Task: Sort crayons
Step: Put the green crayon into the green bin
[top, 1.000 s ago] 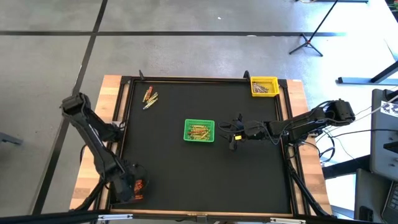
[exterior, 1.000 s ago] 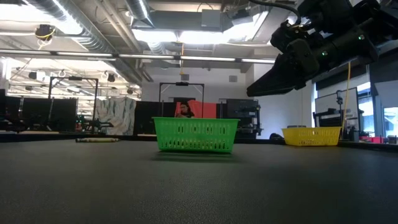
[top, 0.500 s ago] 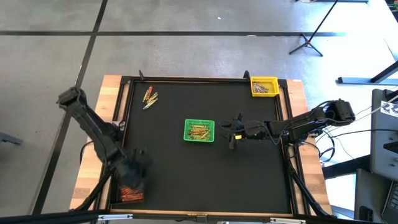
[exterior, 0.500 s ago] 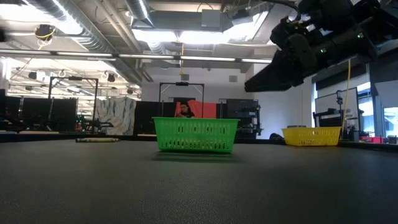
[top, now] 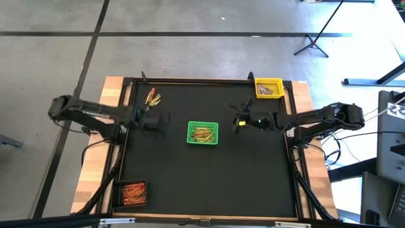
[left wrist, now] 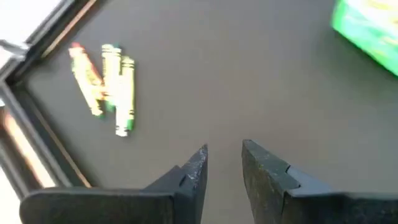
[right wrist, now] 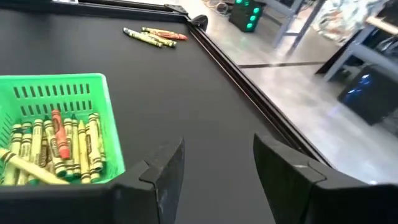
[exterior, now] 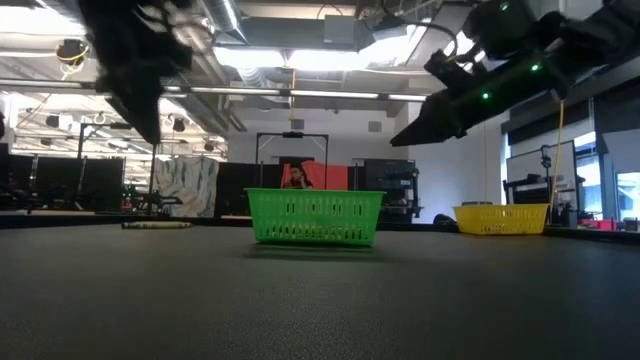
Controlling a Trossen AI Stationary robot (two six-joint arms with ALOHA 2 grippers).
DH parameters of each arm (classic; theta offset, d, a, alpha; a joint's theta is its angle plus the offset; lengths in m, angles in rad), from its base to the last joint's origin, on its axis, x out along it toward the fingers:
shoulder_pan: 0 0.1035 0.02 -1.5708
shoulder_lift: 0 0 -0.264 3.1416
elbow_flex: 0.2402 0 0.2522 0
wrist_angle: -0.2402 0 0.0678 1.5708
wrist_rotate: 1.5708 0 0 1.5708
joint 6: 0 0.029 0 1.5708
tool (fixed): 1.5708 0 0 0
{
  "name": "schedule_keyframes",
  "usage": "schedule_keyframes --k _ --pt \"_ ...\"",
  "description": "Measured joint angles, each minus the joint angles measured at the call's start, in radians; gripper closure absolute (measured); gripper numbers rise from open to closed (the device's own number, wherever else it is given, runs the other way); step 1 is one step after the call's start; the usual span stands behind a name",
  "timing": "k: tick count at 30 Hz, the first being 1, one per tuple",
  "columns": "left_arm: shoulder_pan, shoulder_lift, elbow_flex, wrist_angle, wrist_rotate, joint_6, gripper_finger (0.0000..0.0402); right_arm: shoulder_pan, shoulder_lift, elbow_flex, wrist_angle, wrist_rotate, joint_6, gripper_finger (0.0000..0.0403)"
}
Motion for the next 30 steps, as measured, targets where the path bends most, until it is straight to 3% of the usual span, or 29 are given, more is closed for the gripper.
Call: schedule_keyframes --k 7,14,20,30 --pt "0.38 0.043 -0.005 0.091 0.145 0.298 0.0319 -0.159 0.0 0.0 0.008 -0.202 -0.005 0.0212" --pt "0.636 0.168 -0.039 0.257 0.296 0.516 0.0319 -0.185 0.006 0.0 0.0 -0.233 -0.026 0.0212" --pt "0.758 0.297 -0.042 0.308 0.349 0.606 0.0319 -0.185 0.02 -0.001 -0.014 -0.233 -0.034 0.0212" --pt "0.849 0.42 -0.041 0.402 0.339 0.663 0.0319 -0.184 0.027 -0.001 -0.029 -0.233 -0.035 0.0212"
